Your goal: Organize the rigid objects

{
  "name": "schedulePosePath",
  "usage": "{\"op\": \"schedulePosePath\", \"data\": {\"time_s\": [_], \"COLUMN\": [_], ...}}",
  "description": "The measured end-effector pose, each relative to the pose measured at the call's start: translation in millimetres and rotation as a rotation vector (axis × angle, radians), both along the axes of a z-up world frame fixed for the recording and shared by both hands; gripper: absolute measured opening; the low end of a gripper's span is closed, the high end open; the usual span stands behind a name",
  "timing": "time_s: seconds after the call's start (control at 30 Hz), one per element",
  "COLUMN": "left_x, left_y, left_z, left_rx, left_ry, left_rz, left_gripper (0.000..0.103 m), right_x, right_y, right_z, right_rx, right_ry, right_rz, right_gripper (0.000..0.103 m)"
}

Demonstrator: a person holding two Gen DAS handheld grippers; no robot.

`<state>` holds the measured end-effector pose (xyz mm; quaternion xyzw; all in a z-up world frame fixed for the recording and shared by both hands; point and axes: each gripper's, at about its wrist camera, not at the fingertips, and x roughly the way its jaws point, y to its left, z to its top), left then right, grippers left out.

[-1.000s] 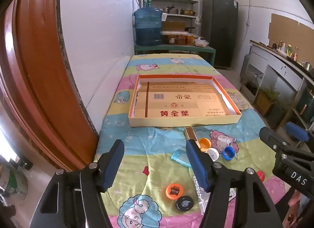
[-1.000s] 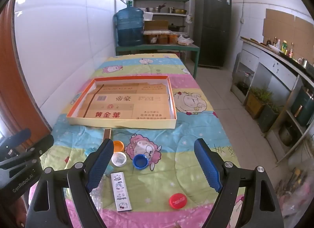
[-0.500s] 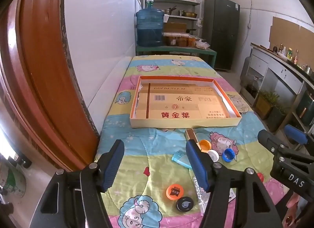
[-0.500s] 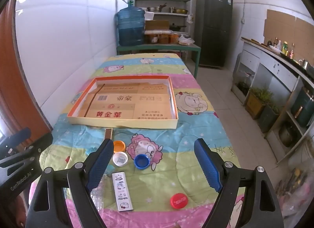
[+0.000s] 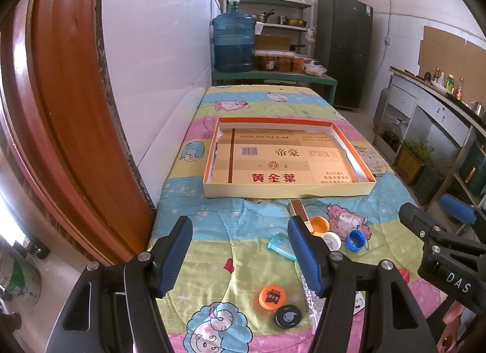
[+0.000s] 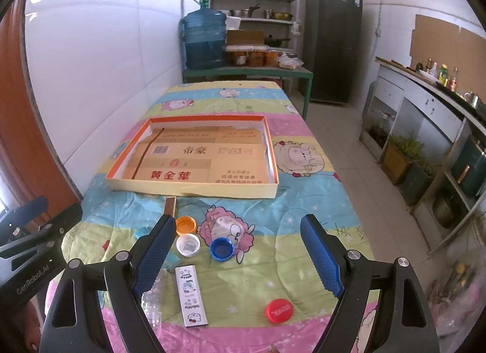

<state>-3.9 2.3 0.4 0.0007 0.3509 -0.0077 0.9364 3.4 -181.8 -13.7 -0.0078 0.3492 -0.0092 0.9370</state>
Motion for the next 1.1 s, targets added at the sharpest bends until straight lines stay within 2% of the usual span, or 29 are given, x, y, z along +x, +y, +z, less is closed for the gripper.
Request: {"op": "schedulePosePath", "data": {"time_s": [1.1], "left_x": [0.9], "left_y": [5.2], "left_z": [-6.7], "left_rx": [-0.009], "left_ry": [0.010], "left_rz": [0.000], "left_gripper": [0.066], "right_x": [0.1], "right_y": [1.2], "right_z": [-1.1], "right_rx": [0.001], "right_ry": [0.006], "right_rz": [0.005], "right_gripper": [0.085]}}
